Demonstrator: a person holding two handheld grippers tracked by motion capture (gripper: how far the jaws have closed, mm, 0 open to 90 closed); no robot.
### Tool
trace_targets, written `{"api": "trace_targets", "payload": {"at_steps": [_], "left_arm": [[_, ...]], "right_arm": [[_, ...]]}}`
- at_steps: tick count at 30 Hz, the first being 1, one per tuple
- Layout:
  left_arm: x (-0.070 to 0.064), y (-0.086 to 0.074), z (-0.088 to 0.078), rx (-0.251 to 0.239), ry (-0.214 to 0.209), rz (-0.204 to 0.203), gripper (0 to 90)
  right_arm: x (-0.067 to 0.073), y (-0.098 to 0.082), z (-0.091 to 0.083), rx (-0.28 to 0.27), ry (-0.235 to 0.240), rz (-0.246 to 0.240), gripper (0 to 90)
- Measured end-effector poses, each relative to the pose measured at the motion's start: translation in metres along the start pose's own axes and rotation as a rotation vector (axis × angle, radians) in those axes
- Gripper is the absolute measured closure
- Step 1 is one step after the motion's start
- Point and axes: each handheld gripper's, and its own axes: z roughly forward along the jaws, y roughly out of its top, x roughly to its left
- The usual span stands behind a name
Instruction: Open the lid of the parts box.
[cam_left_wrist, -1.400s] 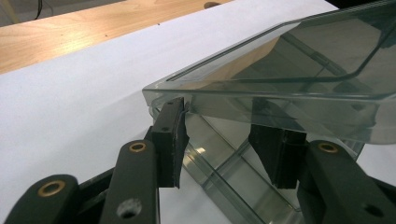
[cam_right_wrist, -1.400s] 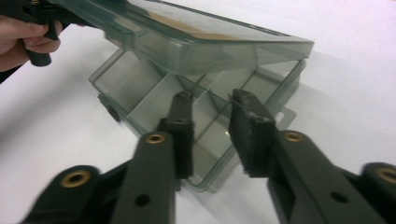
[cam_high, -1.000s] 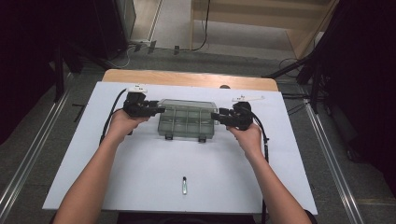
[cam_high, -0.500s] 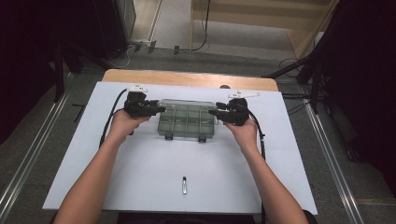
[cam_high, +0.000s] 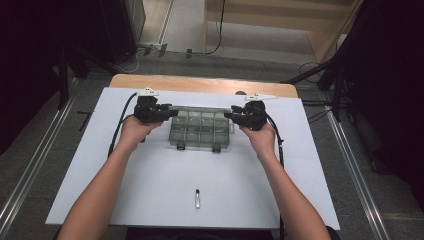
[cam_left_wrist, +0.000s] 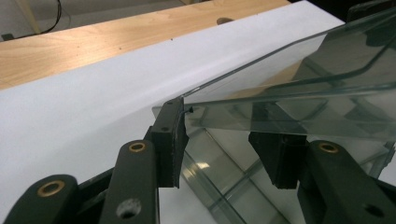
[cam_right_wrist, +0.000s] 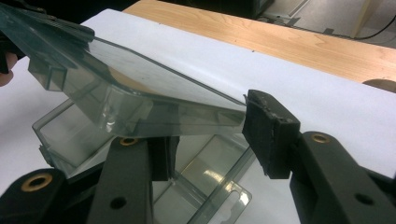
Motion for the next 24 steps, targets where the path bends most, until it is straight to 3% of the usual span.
{"api": "trace_targets", "payload": {"at_steps": [6, 15, 21, 24], "left_arm": [[0.0017, 0.0003, 0.0012, -0.021, -0.004, -0.024, 55.1], [0.0028, 0.0063, 0.0044, -0.007, 0.01, -0.024, 55.0], [0.0041, 0.0087, 0.0069, -0.002, 0.017, -0.013, 54.9], [0.0057, 0.0086, 0.0081, -0.005, 0.01, -0.035, 55.0]], "right_arm": [[-0.0021, 0.0023, 0.002, -0.002, -0.005, 0.002, 57.4], [-0.0047, 0.0033, 0.0059, -0.005, -0.009, 0.021, 57.8], [-0.0052, 0.0031, 0.0072, -0.015, -0.021, 0.007, 58.1], [-0.0054, 0.0031, 0.0088, -0.026, -0.027, 0.008, 58.1]]}}
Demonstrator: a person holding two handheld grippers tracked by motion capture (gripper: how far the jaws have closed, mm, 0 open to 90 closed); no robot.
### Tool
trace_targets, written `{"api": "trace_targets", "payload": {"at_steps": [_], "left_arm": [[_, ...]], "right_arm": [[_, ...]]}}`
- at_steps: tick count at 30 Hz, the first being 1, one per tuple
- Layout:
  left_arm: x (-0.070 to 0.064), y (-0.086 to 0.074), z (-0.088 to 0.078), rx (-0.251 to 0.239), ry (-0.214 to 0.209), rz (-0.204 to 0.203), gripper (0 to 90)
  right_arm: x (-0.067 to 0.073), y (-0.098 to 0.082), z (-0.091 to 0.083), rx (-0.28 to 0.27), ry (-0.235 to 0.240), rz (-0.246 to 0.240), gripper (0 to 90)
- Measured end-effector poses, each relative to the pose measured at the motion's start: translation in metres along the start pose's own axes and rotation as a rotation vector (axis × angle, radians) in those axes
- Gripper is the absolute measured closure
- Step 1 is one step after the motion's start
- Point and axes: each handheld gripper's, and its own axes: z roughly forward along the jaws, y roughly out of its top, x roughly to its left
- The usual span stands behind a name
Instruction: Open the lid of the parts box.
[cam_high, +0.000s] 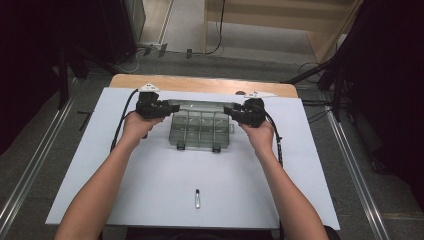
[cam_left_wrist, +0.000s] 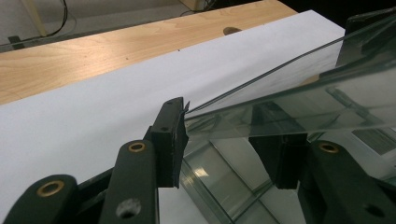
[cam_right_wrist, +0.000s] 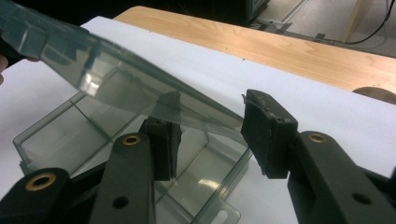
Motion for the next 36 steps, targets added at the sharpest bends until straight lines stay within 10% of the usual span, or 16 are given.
{"api": "trace_targets", "payload": {"at_steps": [36], "left_arm": [[0.008, 0.003, 0.012, -0.004, 0.017, -0.035, 55.2]], "right_arm": [[-0.012, 0.001, 0.014, -0.025, -0.025, 0.034, 63.4]]}}
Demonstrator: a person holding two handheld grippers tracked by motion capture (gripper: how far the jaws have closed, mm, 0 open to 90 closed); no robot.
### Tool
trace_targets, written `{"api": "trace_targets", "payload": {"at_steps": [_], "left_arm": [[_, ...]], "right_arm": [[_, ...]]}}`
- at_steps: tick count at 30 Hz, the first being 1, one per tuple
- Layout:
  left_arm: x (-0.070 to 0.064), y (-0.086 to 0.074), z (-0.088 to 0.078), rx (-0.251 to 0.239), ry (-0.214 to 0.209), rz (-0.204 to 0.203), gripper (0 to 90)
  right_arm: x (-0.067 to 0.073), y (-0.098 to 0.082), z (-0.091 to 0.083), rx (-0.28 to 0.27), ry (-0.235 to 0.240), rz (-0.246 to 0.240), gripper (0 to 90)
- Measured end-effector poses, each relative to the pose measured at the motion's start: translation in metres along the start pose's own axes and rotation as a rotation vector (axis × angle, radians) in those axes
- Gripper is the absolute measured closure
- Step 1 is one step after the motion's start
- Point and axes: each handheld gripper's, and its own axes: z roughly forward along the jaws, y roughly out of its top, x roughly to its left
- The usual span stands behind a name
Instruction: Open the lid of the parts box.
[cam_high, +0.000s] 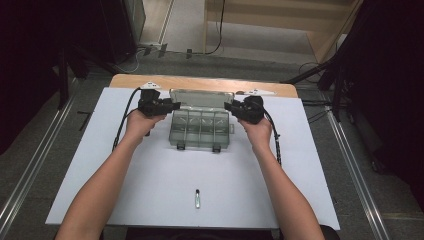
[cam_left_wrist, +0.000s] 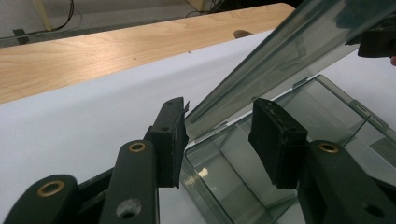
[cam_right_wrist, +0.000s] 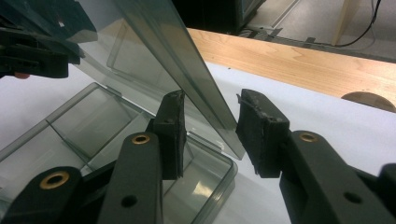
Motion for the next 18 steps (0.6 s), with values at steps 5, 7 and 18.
{"api": "trace_targets", "payload": {"at_steps": [5, 7, 18], "left_arm": [[0.001, -0.001, 0.003, -0.004, 0.011, 0.004, 55.3], [0.001, -0.001, 0.004, -0.008, 0.015, 0.004, 55.3], [0.001, -0.001, 0.004, -0.016, 0.026, 0.0, 57.7]], "right_arm": [[-0.001, 0.0, 0.004, 0.009, -0.008, 0.007, 63.2], [-0.001, 0.0, 0.005, 0.004, -0.013, 0.009, 63.2], [-0.002, -0.001, 0.012, -0.006, -0.033, 0.006, 64.8]]}}
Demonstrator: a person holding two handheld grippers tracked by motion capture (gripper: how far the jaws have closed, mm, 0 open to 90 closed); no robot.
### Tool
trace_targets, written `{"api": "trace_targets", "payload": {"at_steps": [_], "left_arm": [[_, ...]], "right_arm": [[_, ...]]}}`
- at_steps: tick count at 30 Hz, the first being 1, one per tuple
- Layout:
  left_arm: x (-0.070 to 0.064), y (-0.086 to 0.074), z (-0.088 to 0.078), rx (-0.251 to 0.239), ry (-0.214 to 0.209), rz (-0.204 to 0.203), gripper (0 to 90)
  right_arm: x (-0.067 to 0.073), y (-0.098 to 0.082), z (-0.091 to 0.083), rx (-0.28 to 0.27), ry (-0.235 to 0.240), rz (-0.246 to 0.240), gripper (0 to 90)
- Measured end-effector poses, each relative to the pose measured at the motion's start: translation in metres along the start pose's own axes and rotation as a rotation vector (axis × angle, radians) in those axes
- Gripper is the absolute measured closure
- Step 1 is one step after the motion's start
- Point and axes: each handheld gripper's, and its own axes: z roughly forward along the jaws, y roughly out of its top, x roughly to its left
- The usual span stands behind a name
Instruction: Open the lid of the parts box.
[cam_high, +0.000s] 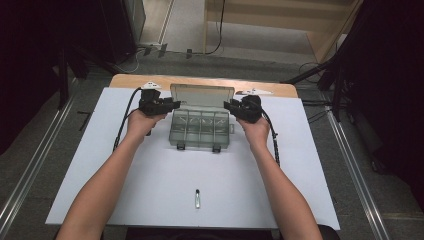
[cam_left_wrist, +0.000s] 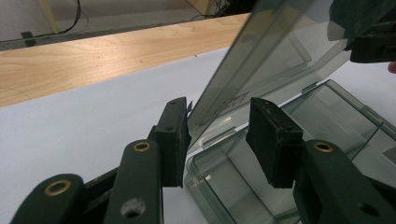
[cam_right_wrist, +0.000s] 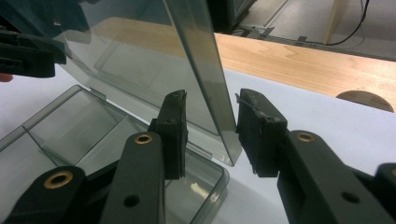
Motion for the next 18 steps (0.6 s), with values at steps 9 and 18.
{"api": "trace_targets", "payload": {"at_steps": [9, 18], "left_arm": [[0.0013, -0.0003, 0.0013, 0.0, 0.003, -0.006, 57.7], [0.0061, 0.0005, 0.0089, 0.01, 0.002, -0.036, 57.7]], "right_arm": [[-0.0003, 0.0024, 0.0056, 0.007, -0.016, -0.003, 66.2], [-0.0022, 0.0014, 0.0094, -0.009, -0.024, 0.029, 67.5]]}}
